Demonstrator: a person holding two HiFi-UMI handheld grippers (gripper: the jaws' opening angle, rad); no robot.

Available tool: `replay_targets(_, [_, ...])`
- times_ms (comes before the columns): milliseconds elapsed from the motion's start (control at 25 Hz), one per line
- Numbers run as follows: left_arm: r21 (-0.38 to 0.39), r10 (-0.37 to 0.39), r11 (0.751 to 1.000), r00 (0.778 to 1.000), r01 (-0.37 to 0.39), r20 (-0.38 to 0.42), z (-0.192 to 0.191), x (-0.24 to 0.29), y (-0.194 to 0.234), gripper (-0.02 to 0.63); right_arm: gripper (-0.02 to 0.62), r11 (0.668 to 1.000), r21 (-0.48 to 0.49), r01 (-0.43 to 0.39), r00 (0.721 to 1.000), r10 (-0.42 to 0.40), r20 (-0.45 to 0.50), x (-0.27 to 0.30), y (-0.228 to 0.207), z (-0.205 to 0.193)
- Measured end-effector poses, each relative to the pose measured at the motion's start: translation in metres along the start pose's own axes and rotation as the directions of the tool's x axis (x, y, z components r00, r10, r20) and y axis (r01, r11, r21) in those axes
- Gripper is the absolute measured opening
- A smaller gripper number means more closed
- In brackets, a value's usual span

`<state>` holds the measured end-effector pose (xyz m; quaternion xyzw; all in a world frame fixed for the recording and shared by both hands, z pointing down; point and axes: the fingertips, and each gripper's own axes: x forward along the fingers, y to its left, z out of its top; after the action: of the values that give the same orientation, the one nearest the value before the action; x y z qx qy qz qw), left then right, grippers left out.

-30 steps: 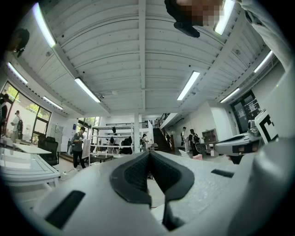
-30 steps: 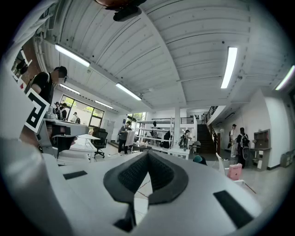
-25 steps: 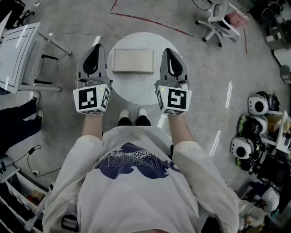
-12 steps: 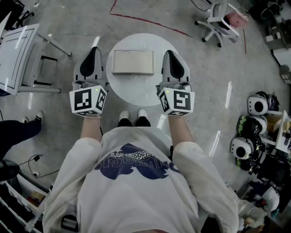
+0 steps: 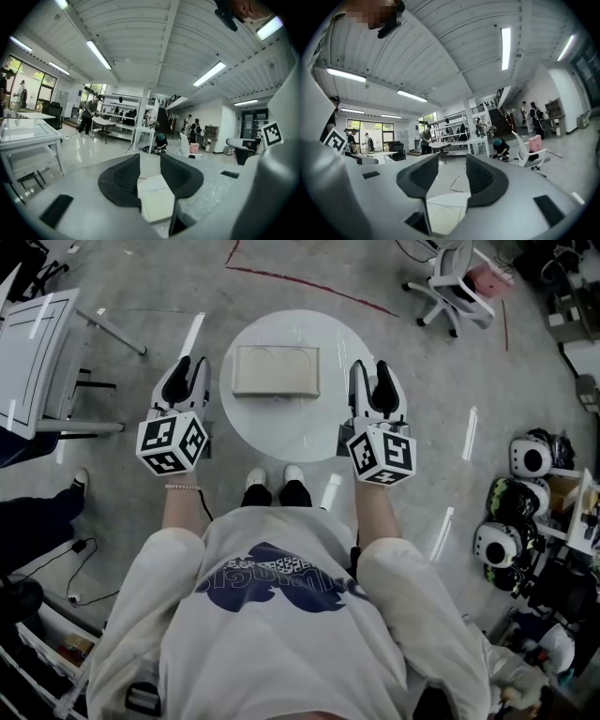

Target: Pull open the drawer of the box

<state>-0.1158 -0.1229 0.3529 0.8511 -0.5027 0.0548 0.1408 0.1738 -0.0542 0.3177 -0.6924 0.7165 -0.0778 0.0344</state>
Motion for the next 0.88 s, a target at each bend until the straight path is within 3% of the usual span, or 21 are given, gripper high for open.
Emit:
replay_targets(160, [-0.008, -0.017, 1.0, 0.992, 0.016, -0.127, -0.042, 0.016, 0.007, 0.118, 0.164, 0.998, 0.03, 0.061, 0.997, -0.059, -0.052, 0.001, -0.018, -0.024])
replay_targets(280, [-0.017, -0.048, 0.999, 0.971, 0.046, -0.235, -0.079, 0.029, 0.006, 0.118, 0.164, 0.994, 0.046, 0.104, 0.99, -0.099, -0.099, -0.004, -0.028, -0.044])
replay_targets(440, [-0.052, -0.08, 0.997, 0.922, 0.065, -0.38, -0.138, 0.051, 0.007, 0.118, 0.164, 0.987, 0.064, 0.15, 0.976, -0.138, -0.167, -0.008, -0.039, -0.075])
replay_targets(720, [-0.142, -0.109, 0.989, 0.808, 0.031, -0.579, -0.233, 0.078, 0.016, 0.118, 0.166, 0.977, 0.089, 0.196, 0.941, -0.162, -0.296, -0.013, -0.046, -0.134])
replay_targets(880, [-0.163, -0.104, 0.987, 0.78, 0.003, -0.617, -0.251, 0.087, 0.023, 0.115, 0.177, 0.976, 0.115, 0.184, 0.906, -0.123, -0.404, -0.016, -0.04, -0.172])
